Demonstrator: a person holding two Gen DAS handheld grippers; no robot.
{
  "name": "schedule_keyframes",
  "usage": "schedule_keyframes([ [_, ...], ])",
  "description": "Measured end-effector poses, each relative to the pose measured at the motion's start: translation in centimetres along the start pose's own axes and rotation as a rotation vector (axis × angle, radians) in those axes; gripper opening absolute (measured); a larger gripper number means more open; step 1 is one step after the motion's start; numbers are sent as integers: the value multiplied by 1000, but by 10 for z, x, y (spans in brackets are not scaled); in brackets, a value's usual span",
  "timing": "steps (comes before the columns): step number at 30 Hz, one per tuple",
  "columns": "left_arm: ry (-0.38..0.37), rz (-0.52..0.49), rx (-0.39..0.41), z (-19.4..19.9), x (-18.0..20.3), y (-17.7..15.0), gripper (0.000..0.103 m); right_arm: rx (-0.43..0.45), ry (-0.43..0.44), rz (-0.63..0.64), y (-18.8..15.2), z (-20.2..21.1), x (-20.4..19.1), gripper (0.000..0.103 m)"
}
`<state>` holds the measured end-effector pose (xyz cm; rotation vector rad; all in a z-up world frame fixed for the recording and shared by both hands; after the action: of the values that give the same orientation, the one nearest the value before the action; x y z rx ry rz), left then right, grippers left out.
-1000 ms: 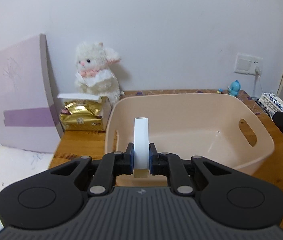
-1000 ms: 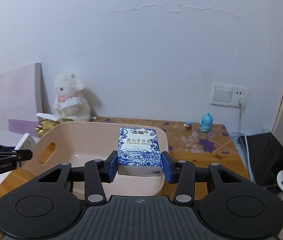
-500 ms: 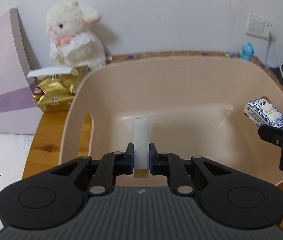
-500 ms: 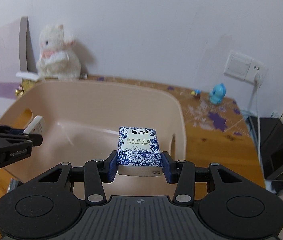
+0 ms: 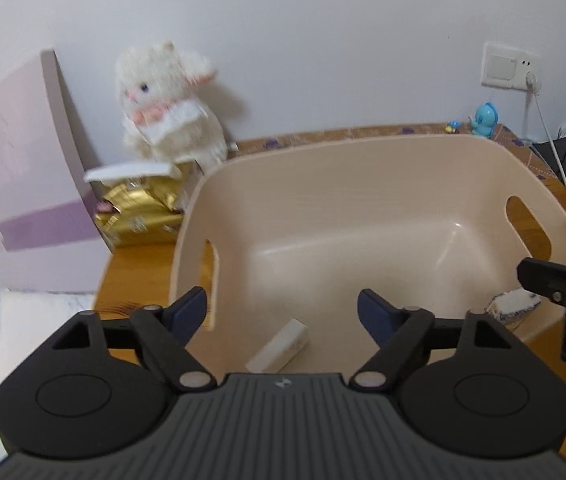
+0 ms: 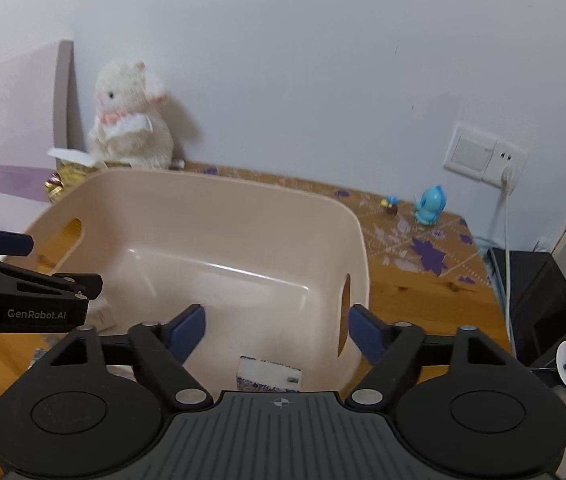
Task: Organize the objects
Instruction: 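Grasp the blue tissue pack with left tool while right tool grasps the green scrunchie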
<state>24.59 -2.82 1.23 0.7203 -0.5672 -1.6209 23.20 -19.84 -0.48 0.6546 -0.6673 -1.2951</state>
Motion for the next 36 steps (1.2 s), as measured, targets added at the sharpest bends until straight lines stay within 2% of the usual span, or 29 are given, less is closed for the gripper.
schedule_keyframes([
  [1,4,-1,13,6,-1,-1,87,12,8,-9,-2,8,1,92],
  [4,4,12,41,22,-6,-8,91,29,25,-21,-8,24,3,98],
  [10,2,25,58,46,-14,-35,93,48,39,-35,-29,50,6,103],
  [15,-10,48,48,58,-17,-63,93,8,53,-38,-56,54,0,103],
  [25,-22,53,-14,50,-14,-114,93,-99,76,-25,-104,25,-23,103],
  [36,-65,70,-95,23,-9,-144,93,-135,97,-30,-134,-9,-45,103],
])
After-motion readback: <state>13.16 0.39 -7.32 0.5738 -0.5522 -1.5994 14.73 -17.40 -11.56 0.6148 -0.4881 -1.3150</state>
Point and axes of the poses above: each gripper's, at about its wrist camera, not at the fingertips, and z roughly against the way its jaws point, x to its right, y to its top, the point moved 4 cm from there along -z, roughly the way its jaws point, and after that the axes turned 1 degree about z, right-handed, at the moved point
